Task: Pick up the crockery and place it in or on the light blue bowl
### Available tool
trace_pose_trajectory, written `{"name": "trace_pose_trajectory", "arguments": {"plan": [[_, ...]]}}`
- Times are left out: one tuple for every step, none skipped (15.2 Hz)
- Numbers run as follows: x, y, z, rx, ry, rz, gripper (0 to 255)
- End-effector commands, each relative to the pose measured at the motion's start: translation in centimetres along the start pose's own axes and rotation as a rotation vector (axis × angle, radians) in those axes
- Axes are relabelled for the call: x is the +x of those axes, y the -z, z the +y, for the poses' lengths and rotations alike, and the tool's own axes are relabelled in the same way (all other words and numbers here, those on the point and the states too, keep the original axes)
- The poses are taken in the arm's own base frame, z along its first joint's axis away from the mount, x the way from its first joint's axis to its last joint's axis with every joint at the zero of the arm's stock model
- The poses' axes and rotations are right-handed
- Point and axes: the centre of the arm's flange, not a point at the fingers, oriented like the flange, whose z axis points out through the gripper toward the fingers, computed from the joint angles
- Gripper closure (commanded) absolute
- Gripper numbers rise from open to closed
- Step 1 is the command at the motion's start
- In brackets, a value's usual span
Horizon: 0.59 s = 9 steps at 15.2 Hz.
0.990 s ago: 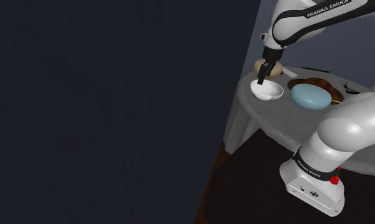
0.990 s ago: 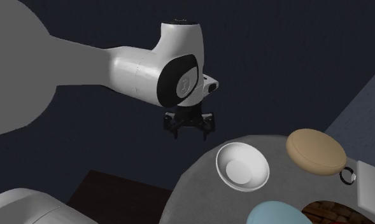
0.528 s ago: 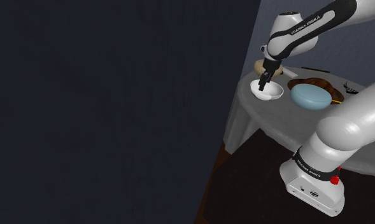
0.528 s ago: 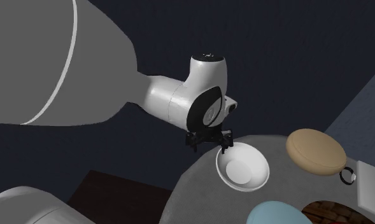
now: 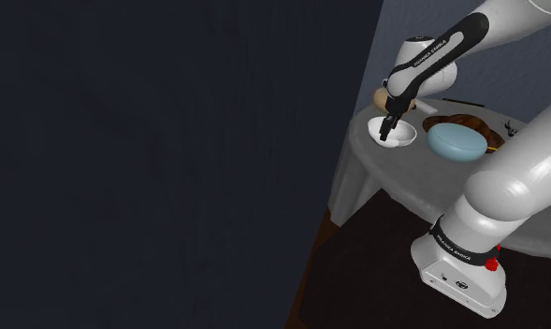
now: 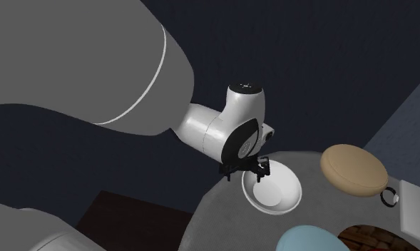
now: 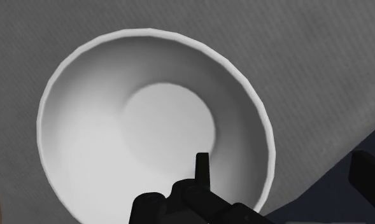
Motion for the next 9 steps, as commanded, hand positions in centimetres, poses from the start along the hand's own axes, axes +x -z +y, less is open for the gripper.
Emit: {"name": "trace_pose_trajectory", "arguments": {"plan": [[0.05,-0.94,-0.02,-0.001,0.000,0.001,0],[0.05,-1.77,-0.02,-0.001,0.000,0.001,0],[0.05,-1.77,-0.02,-0.001,0.000,0.001,0],[0.05,-1.77,-0.02,-0.001,0.000,0.001,0],[0.05,-1.77,-0.02,-0.001,0.000,0.001,0],[0.05,-1.77,-0.02,-0.001,0.000,0.001,0],[0.05,-1.77,-0.02,-0.001,0.000,0.001,0],[0.05,-1.77,-0.02,-0.001,0.000,0.001,0],[0.05,-1.77,-0.02,-0.001,0.000,0.001,0]]}}
